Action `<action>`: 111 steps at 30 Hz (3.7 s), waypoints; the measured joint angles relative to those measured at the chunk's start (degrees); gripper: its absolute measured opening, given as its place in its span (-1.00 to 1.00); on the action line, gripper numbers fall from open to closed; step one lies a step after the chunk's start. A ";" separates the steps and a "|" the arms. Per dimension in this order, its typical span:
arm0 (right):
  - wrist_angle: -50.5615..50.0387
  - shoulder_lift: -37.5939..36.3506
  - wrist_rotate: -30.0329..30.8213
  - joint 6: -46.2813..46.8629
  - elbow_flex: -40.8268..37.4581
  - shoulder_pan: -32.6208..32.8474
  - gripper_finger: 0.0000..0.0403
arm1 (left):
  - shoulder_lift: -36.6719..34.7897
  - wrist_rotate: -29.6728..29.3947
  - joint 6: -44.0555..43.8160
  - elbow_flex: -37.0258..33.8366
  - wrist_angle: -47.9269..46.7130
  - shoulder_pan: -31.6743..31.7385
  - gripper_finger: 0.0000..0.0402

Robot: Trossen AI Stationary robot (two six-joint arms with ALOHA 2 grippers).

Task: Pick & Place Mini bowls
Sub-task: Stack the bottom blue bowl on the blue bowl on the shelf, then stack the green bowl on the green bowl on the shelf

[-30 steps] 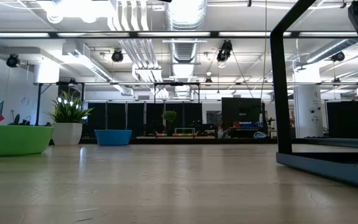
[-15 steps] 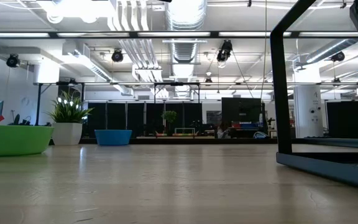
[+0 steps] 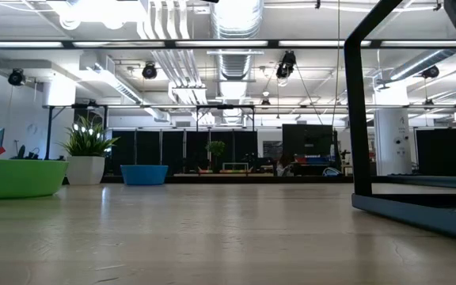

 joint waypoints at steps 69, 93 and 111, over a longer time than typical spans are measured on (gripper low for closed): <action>4.34 0.00 45.64 -0.23 -2.22 8.57 -0.96 | -1.00 5.44 -52.59 -0.76 -51.38 -0.42 -0.66; 12.60 0.09 62.16 -11.11 -2.29 9.01 -0.96 | -1.18 16.33 -65.51 -8.46 -53.53 0.22 -0.66; 14.01 0.09 62.13 -12.31 -2.29 9.01 -0.96 | -1.18 22.89 -70.39 -10.19 -58.40 10.17 -0.66</action>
